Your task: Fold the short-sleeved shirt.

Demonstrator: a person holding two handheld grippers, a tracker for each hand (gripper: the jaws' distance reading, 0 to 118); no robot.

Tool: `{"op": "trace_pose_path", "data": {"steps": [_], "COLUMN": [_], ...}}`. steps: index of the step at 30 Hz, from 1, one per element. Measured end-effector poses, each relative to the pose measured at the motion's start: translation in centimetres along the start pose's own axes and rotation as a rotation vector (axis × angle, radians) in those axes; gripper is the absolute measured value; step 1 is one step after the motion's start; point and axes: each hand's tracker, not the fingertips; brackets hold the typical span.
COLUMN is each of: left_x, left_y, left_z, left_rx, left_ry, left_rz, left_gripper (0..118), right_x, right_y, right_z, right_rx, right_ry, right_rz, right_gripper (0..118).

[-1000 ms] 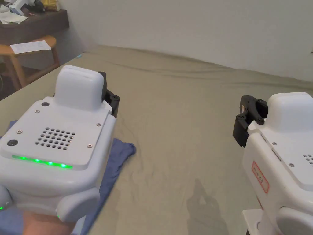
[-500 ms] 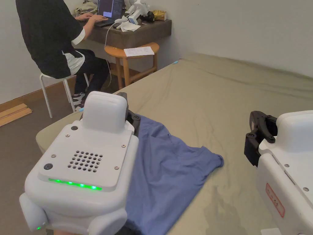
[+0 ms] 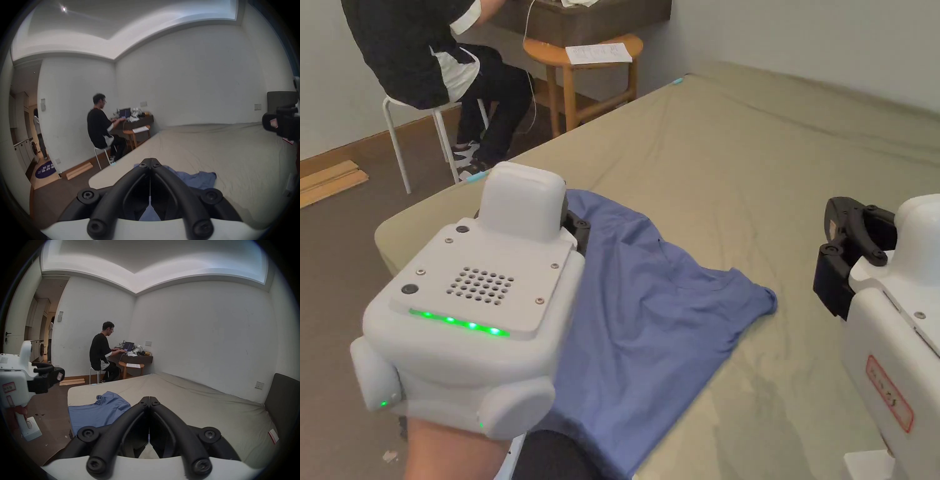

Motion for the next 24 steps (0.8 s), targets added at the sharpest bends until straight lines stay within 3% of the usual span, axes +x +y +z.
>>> {"op": "trace_pose_path", "data": {"steps": [13, 16, 17, 19, 21, 24], "left_x": [3.2, 3.8, 3.9, 4.0, 3.8, 4.7], "left_y": [-12.7, -15.8, -16.6, -18.2, -18.4, -19.8], "left_z": [-20.8, -24.4, -25.3, -26.6, -26.9, -28.4], "left_rx": [-0.623, -0.709, -0.747, -0.808, -0.771, -0.805], "left_ry": [-0.197, -0.192, -0.189, -0.205, -0.18, -0.159], "left_rz": [0.036, 0.063, 0.076, 0.111, 0.102, 0.074], "left_gripper": [0, 26, 47, 118, 111, 116], "right_x": [3.9, 4.9, 5.3, 6.2, 6.6, 7.6], "right_y": [-4.1, -4.9, -5.0, -5.5, -5.9, -6.8], "right_z": [-5.3, -6.3, -6.4, -6.8, -7.2, -7.7], "right_rx": [-0.173, -0.194, -0.196, -0.208, -0.22, -0.24], "right_ry": [-0.072, -0.089, -0.09, -0.097, -0.115, -0.128], "right_rz": [-0.003, -0.008, -0.02, -0.033, -0.024, -0.027], "right_gripper": [1, 1, 1, 1, 1, 1]}}
